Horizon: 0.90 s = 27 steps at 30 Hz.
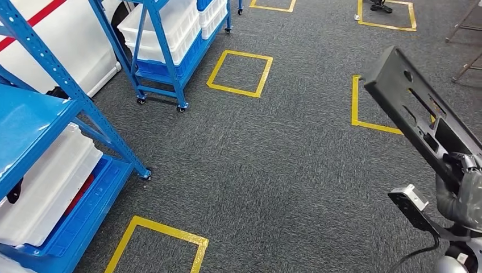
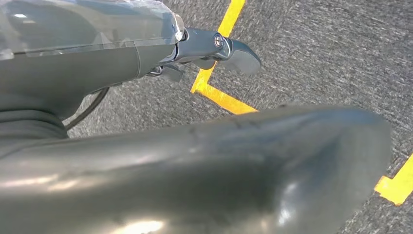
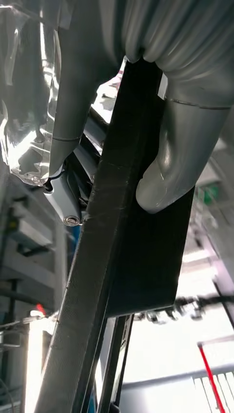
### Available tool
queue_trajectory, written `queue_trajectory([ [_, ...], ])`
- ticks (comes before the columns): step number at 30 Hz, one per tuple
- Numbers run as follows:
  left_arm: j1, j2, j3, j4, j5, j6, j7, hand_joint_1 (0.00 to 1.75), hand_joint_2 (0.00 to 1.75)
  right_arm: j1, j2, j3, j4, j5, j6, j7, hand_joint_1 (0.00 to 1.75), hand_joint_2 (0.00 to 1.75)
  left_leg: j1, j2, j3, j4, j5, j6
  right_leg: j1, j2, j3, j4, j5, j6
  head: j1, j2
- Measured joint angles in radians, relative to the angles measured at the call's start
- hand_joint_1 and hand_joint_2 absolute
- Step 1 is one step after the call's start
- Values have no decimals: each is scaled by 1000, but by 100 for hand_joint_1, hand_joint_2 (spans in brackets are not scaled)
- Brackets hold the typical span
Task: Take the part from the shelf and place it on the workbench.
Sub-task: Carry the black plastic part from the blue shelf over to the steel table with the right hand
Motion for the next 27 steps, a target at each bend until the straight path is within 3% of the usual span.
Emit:
queue_trajectory([
  [1,0,0,0,0,0,2,2,0,0,22,4,-14,-14,2,-6,-14,175,175,0,-10,28,-59,38,5,0,13,1,1,0,1,0,0],
  [3,0,2,3,0,-2,6,4,0,0,56,17,-35,-42,-1,-18,-43,175,175,0,-65,90,-193,97,17,-1,39,-1,3,3,5,1,0],
  [5,0,5,7,0,-5,11,2,0,0,86,36,-48,-67,-4,-27,-65,175,175,-2,-100,117,-255,110,21,-6,65,-8,3,10,17,0,0],
  [7,-2,5,9,0,-9,20,-11,0,0,116,53,-56,-89,-3,-30,-80,175,175,-3,-80,123,-269,116,25,-11,89,-16,0,18,32,0,0],
  [8,-4,3,9,0,-10,28,-21,0,0,128,60,-61,-99,0,-30,-87,175,175,-2,-67,127,-280,123,30,-10,79,-20,5,16,37,1,0],
  [9,-6,-1,9,0,-11,38,-31,0,0,135,67,-64,-108,6,-30,-93,175,175,-2,-51,130,-291,131,36,-8,54,-30,24,2,40,2,0],
  [11,-8,-15,10,0,-12,62,-45,0,0,141,84,-65,-124,24,-30,-104,175,175,-4,-17,131,-302,140,43,-3,-12,-73,119,-60,43,5,0],
  [13,-11,-32,10,1,-12,84,-50,0,0,145,102,-58,-134,50,-30,-108,175,175,-8,15,126,-302,141,45,-7,-38,-120,231,-116,51,6,0],
  [14,-14,-40,10,1,-11,92,-51,0,0,148,112,-51,-137,64,-31,-107,175,175,-8,30,125,-300,141,45,-10,-42,-125,254,-121,54,6,0],
  [15,-17,-49,10,1,-11,97,-52,0,0,153,121,-42,-141,80,-32,-103,175,175,-8,44,123,-299,140,44,-13,-47,-112,241,-108,58,6,0],
  [17,-23,-63,10,3,-10,98,-57,0,0,164,135,-19,-153,106,-36,-94,175,175,-7,69,122,-292,135,36,-18,-75,-38,123,-58,64,6,0],
  [19,-27,-68,10,4,-11,93,-61,0,0,174,145,2,-164,124,-43,-84,175,175,-10,89,121,-280,125,23,-15,-114,24,19,-31,57,6,0],
  [20,-29,-68,10,4,-10,92,-60,0,0,178,148,11,-168,129,-45,-77,175,175,-13,97,122,-275,120,17,-13,-123,34,0,-30,50,5,0],
  [22,-32,-68,10,4,-11,91,-56,0,0,182,151,26,-173,136,-46,-60,175,175,-12,115,126,-272,115,9,-9,-104,30,1,-30,34,4,0],
  [23,-34,-68,10,4,-11,91,-54,0,0,184,151,32,-174,139,-44,-52,175,175,-9,112,127,-267,110,3,-9,-94,29,0,-28,28,4,0],
  [25,-35,-68,10,4,-15,91,-55,0,0,180,150,44,-175,148,-36,-38,175,175,-2,70,108,-218,70,-6,-9,-74,24,-3,-22,15,4,0],
  [27,-33,-68,10,4,-19,90,-55,0,0,171,148,62,-174,159,-26,-27,175,175,1,18,50,-91,-1,-9,-7,-52,18,-3,-18,5,3,0],
])
